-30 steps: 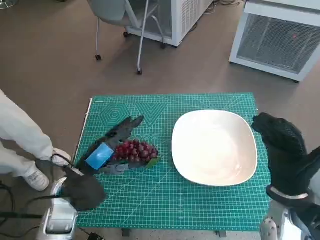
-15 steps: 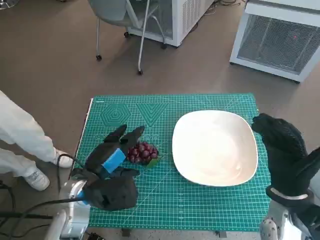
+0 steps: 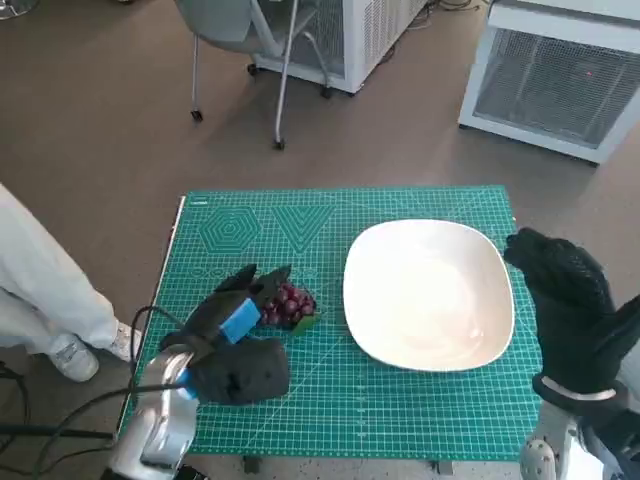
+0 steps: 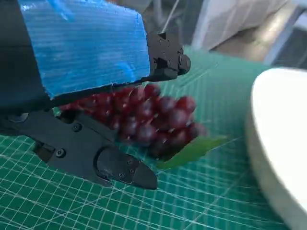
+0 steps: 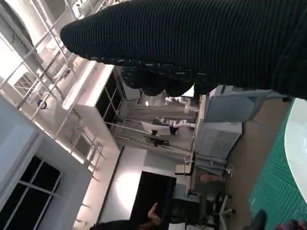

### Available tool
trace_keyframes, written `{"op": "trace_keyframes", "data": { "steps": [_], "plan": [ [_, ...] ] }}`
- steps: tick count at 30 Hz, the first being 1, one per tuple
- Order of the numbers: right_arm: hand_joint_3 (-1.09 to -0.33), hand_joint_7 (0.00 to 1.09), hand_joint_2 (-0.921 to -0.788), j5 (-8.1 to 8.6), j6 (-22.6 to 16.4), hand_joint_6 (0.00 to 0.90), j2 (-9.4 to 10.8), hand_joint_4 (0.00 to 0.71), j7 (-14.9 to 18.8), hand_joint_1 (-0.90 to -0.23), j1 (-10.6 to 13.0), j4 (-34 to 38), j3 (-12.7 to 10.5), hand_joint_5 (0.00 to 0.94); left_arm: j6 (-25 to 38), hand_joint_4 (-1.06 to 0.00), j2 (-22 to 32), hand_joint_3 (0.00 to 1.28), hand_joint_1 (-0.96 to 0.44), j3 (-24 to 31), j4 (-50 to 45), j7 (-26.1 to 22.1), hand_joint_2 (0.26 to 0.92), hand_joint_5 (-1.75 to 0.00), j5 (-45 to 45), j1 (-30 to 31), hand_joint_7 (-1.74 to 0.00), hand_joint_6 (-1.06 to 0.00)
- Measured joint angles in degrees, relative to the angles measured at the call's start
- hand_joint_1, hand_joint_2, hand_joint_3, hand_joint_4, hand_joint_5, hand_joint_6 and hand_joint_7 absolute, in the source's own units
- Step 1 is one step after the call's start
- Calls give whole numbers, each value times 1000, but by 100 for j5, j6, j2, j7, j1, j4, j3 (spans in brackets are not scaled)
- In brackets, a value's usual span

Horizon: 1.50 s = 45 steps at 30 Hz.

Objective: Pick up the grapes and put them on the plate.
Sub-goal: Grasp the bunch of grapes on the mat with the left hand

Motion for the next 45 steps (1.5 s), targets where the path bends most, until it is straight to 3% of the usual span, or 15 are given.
{"op": "trace_keyframes", "data": {
  "steps": [19,33,37,40,43,45],
  "plan": [
    [-581,789,-921,14,1,265,-20,635,25,-408,20,3,-15,77,-209,-73,-430,0,-428,-838,3423,963,776,-2,-3,-1911,-1,-205],
    [-586,810,-921,12,4,252,-17,631,32,-408,33,-21,-9,79,-609,-83,-498,0,-415,-1120,4390,1368,775,-3,-82,-2396,-6,-221],
    [-585,816,-921,12,2,251,-18,630,32,-408,35,-21,-15,80,-716,-100,-503,0,-331,-1125,4538,1434,768,-8,-136,-2436,-19,-258],
    [-585,820,-921,10,1,250,-18,630,32,-408,35,-21,-20,81,-807,-163,-501,7,-177,-1121,4632,1485,780,-18,-210,-2454,-36,-332],
    [-584,823,-921,8,-2,250,-18,630,31,-409,35,-21,-23,81,-917,-365,-498,27,2,-1113,4720,1580,841,-46,-285,-2462,-55,-499],
    [-584,825,-921,7,-6,249,-17,630,30,-409,35,-21,-23,82,-1001,-493,-495,64,106,-1111,4767,1671,875,-303,-309,-2465,-83,-621]
  ]
}}
